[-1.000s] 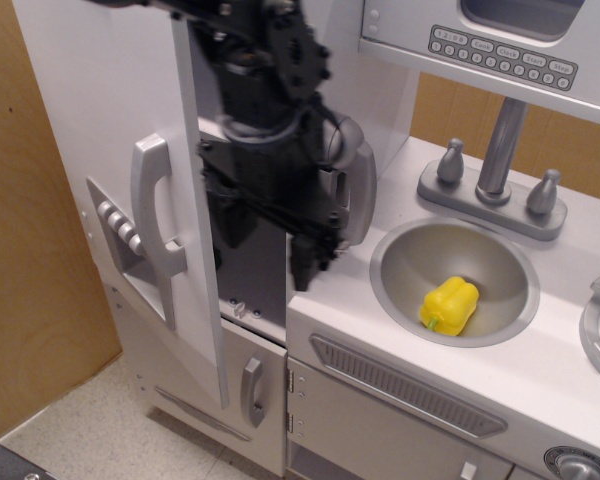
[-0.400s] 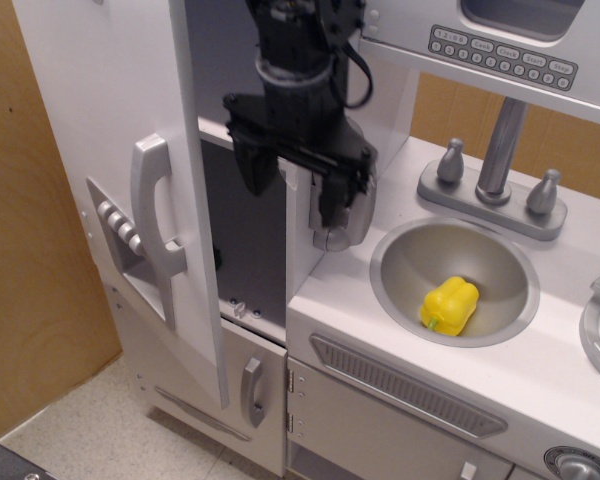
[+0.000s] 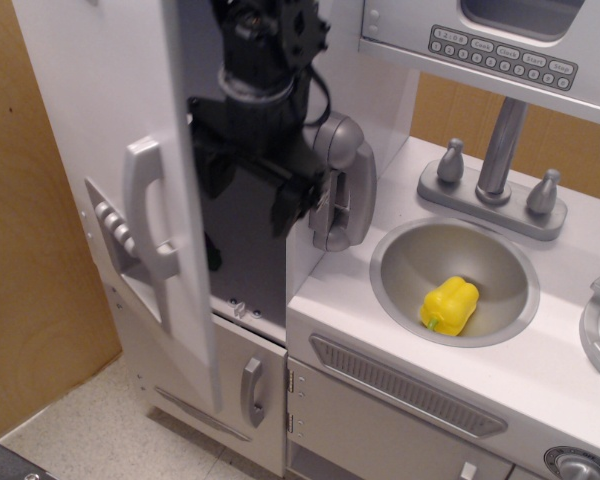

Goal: Open fridge

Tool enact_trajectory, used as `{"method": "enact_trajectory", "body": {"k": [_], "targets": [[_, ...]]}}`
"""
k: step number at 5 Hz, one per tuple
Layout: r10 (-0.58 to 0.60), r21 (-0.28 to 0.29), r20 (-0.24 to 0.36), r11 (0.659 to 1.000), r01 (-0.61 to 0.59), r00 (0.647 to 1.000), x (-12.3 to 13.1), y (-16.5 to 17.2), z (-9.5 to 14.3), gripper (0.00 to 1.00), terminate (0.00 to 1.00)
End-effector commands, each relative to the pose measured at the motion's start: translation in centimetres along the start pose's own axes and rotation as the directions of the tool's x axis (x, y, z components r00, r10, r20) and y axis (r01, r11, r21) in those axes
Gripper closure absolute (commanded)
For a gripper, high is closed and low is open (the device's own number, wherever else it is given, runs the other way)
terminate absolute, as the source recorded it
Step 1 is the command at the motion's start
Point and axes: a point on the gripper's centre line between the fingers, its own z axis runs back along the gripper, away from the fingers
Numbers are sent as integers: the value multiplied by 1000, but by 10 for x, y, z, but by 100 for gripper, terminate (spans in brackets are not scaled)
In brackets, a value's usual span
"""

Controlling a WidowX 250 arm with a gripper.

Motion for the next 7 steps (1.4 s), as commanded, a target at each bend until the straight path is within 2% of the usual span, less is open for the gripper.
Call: {"method": "enact_trajectory", "body": {"k": [1,2,3,4,5,6,7], "targets": [[-81,26,20,996,80,997,-40,33,19,0,0],[-130,44,26,991,129,991,-66,59,20,0,0],[-124,58,11,991,123,992,-76,97,16,0,0],[-98,85,51,992,93,994,-74,127,14,0,0],[-29,87,77,996,23,997,-60,150,17,0,0],[63,113,59,991,-70,996,-38,171,16,0,0],[63,113,59,991,-70,996,-38,171,16,0,0]]}}
